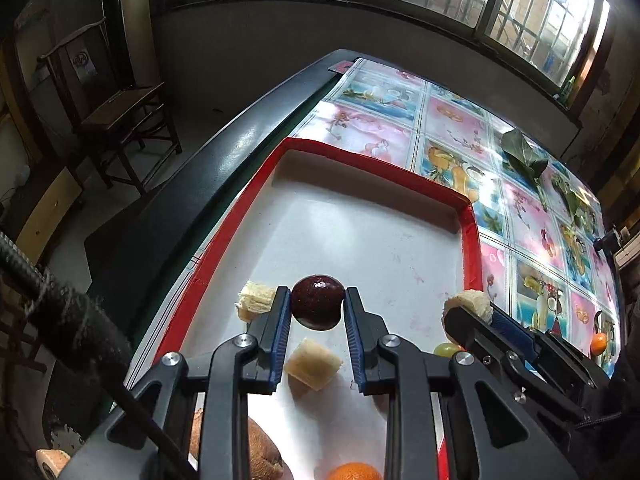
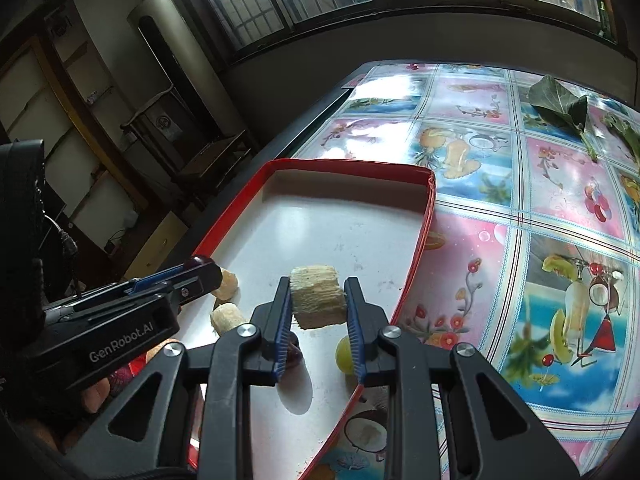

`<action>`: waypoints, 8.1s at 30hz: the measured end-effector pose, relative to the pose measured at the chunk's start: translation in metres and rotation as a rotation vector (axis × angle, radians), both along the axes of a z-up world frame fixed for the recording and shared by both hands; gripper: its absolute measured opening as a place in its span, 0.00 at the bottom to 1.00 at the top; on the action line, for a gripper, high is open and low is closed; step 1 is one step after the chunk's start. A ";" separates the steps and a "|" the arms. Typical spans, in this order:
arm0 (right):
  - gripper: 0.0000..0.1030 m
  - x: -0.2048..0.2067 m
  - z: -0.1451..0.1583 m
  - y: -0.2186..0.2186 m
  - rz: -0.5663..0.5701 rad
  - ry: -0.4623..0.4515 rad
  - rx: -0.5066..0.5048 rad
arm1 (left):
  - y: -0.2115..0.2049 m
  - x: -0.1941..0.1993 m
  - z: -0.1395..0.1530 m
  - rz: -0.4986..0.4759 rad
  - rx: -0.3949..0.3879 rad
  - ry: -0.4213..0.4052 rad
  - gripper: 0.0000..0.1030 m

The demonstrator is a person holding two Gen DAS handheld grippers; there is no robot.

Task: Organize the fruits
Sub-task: 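Carry the chunk and plum into the tray and open both tools, then move both tools back over the table toward the red date and green grape, then grasp the wrinkled red date with the left tool, then carry the red date into the tray and open the left tool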

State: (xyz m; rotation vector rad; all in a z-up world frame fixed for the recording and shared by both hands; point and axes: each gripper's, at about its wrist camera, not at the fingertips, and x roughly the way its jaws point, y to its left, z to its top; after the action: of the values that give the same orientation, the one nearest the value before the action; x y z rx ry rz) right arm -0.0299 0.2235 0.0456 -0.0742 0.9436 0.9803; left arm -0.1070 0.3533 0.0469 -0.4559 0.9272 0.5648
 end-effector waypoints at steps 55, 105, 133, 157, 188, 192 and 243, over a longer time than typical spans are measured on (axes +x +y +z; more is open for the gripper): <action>0.52 -0.026 0.012 -0.124 -0.119 -0.028 -0.007 | -0.057 -0.005 -0.003 0.022 0.061 0.089 0.63; 0.30 -0.036 -0.023 -0.242 -0.225 0.052 -0.054 | -0.252 -0.024 -0.023 -0.608 -0.092 0.041 0.65; 0.30 -0.034 -0.005 -0.259 -0.273 0.059 0.008 | -0.211 -0.032 -0.003 -0.442 0.015 0.005 0.18; 0.30 -0.043 0.002 -0.217 -0.195 0.047 -0.012 | -0.182 -0.043 0.002 -0.355 0.084 -0.009 0.18; 0.30 -0.045 0.012 -0.086 -0.127 -0.232 -0.305 | -0.103 -0.066 -0.003 -0.181 0.063 -0.005 0.18; 0.30 -0.043 0.010 -0.079 -0.117 -0.219 -0.300 | -0.093 -0.066 0.000 -0.172 0.050 -0.015 0.18; 0.42 -0.004 0.051 -0.084 -0.131 0.094 0.064 | 0.004 -0.003 0.028 -0.062 -0.072 0.016 0.49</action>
State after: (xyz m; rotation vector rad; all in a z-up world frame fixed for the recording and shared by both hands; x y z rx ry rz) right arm -0.0335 0.1393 0.0968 0.0871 0.9894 0.8980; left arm -0.1104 0.3573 0.0747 -0.4864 0.9762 0.4801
